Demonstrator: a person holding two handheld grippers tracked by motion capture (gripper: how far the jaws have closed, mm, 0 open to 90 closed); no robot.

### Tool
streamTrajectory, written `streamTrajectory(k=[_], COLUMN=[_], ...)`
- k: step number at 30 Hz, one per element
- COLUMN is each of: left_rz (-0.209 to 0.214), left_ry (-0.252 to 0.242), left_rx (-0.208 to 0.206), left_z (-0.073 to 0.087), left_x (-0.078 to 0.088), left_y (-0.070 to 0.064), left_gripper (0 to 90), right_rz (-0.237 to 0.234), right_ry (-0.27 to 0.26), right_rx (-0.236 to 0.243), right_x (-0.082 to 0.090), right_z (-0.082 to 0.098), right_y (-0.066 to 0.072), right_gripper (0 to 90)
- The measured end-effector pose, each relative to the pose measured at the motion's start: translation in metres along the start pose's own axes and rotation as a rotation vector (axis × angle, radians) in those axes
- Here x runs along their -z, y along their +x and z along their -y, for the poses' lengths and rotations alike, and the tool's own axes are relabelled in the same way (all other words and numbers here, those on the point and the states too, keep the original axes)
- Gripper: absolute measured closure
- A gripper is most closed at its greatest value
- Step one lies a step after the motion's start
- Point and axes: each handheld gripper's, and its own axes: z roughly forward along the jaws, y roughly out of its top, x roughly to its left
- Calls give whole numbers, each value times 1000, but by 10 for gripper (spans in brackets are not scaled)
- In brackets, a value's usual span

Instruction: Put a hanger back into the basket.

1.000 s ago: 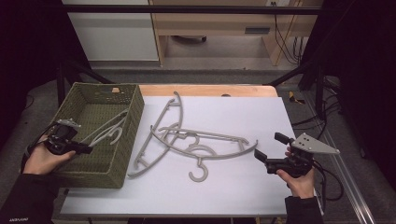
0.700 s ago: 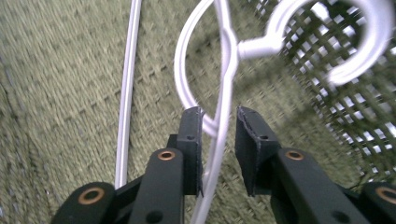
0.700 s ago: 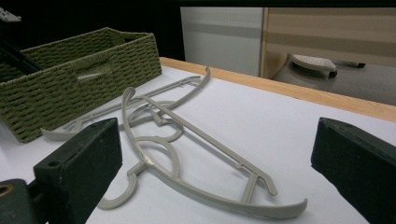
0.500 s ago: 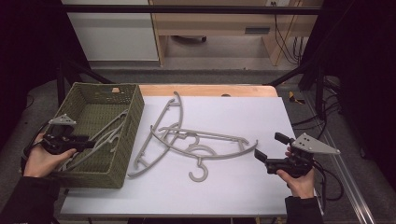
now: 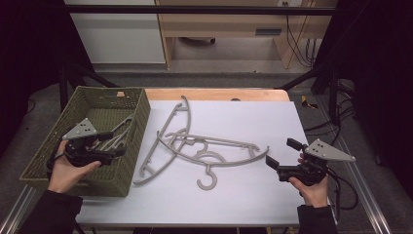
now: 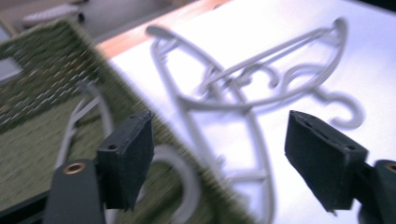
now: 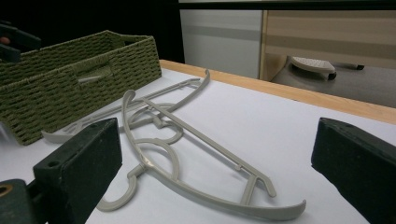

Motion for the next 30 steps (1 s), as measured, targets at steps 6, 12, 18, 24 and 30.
streamTrajectory(k=[6, 12, 18, 24, 30], left_rz=[41, 95, 114, 148, 174], left_ry=[-93, -114, -142, -122, -64], left_rx=[-1, -31, -49, -65, -105], left_z=[-5, -8, -8, -10, -13], left_x=[-14, -34, -56, -77, -101], left_y=[-25, -47, -67, -79, -87], left_gripper=[137, 83, 70, 79, 90], right_rz=[3, 5, 4, 3, 2], right_ry=[-3, -3, -6, -8, -1], right_rx=[-6, -7, -7, -7, -4], right_x=[1, 2, 3, 3, 1], right_z=[0, -1, -1, 0, 0], right_y=[0, 0, 0, 0, 0], right_gripper=[20, 20, 20, 20, 20])
